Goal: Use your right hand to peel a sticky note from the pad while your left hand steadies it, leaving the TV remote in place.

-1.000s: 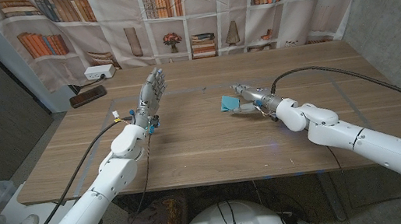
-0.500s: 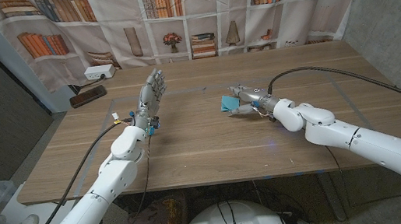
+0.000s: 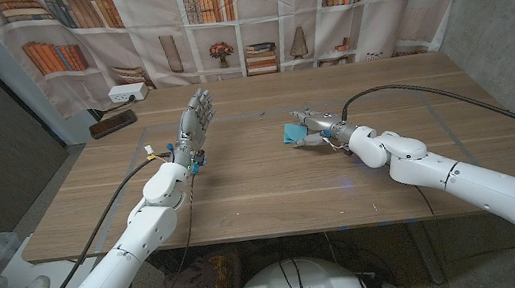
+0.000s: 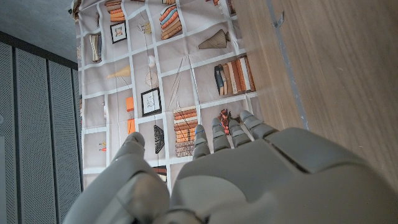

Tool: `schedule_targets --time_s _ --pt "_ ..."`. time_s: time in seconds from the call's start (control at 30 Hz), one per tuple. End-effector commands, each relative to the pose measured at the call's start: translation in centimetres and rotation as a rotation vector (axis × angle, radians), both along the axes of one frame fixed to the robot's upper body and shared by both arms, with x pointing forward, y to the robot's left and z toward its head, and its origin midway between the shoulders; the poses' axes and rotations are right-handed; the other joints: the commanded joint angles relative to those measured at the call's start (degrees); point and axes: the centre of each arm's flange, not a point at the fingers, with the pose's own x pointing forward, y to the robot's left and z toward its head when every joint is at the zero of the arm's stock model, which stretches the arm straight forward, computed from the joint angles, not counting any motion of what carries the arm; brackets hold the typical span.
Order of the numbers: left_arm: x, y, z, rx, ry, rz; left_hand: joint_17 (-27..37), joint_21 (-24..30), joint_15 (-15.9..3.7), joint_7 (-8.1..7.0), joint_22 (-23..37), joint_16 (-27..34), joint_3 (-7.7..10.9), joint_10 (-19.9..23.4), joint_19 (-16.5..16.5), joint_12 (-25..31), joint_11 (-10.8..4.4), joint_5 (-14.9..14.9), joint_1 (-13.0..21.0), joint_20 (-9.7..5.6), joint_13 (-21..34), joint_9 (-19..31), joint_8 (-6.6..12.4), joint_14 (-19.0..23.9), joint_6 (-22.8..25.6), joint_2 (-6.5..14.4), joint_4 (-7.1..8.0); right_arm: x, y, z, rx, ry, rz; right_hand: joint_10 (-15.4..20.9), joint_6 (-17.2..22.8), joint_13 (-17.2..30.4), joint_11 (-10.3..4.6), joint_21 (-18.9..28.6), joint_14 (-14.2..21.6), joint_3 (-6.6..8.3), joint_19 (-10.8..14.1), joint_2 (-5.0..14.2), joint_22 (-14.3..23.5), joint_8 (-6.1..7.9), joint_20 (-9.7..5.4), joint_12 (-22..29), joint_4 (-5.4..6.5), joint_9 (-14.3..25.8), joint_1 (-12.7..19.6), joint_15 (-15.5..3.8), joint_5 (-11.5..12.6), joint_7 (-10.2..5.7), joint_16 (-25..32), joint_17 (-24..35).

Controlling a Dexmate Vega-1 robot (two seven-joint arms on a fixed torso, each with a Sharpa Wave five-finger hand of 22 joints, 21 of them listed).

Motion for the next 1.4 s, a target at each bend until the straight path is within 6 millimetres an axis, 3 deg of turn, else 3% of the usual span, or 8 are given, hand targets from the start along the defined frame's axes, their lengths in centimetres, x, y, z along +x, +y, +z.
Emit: schedule_targets --time_s 0.03,0.53,0.73,1.03,1.4 --pt "0.0 0.1 0.2 0.004 -0.002 -0.003 0.0 0.0 -0.97 0.01 0.0 0.1 -0.19 0.4 -0.2 0.2 0.18 0.0 0.3 0.26 0.3 0.3 -0.18 0.2 0.3 0.1 -0.06 -0.2 -0.1 -0.2 0.014 -0.033 0.010 1.7 -10.6 0.3 -0.19 0.7 1.7 1.22 1.7 0.42 0.1 -0.16 -0.16 0.9 -0.41 0.2 2.5 -0.52 1.1 0.43 0.6 0.1" --pt "0.1 0.0 0.3 0.003 -0.007 -0.006 0.0 0.0 -0.96 0.01 0.0 0.1 -0.29 0.4 -0.2 0.2 0.17 0.0 0.3 0.34 0.3 0.3 -0.23 0.2 0.2 0.2 -0.06 -0.1 -0.8 -1.1 -0.009 0.002 -0.019 1.8 -11.3 0.5 0.46 0.5 2.0 1.95 1.9 0.02 0.0 -0.26 -0.15 1.2 -0.69 0.2 4.5 -0.29 1.6 0.94 0.3 0.1" --pt "0.0 0.0 0.2 0.001 -0.007 -0.006 0.0 0.0 -0.93 -0.01 0.0 0.1 -0.34 0.5 -0.2 0.2 0.24 0.0 0.3 0.40 0.3 0.3 -0.23 0.2 0.3 0.2 -0.06 -0.2 -1.0 -1.3 0.010 -0.010 -0.009 6.0 -10.8 0.7 -1.28 0.4 3.7 2.62 2.5 -0.65 0.0 0.01 -0.76 3.1 -0.58 0.2 6.5 -0.98 2.0 0.99 0.5 0.0" --pt "0.0 -0.1 0.2 0.002 -0.010 -0.010 0.0 0.0 -0.86 0.01 0.0 0.1 -0.40 0.5 -0.3 0.2 0.28 0.0 0.3 0.48 0.3 0.3 -0.25 0.1 0.2 0.2 -0.07 -0.4 -1.2 -1.5 0.033 -0.024 -0.004 4.7 -10.9 0.9 -0.92 0.4 3.5 2.99 3.0 -0.90 0.0 0.03 -1.31 2.8 -0.50 0.2 7.6 -1.08 2.2 0.63 0.1 0.0" --pt "-0.2 -0.1 -0.2 -0.006 -0.005 -0.011 0.0 0.0 -0.82 0.09 0.0 0.1 -0.46 0.4 -0.3 0.1 0.32 0.0 0.3 0.65 0.3 0.3 -0.25 0.1 0.3 0.2 -0.08 -0.8 -1.3 -1.5 0.058 -0.058 0.006 8.7 -9.8 1.5 -2.89 0.3 5.4 3.60 3.7 -1.35 0.0 0.34 -1.70 5.1 -0.21 0.2 9.5 -2.35 2.1 0.68 0.2 0.0"
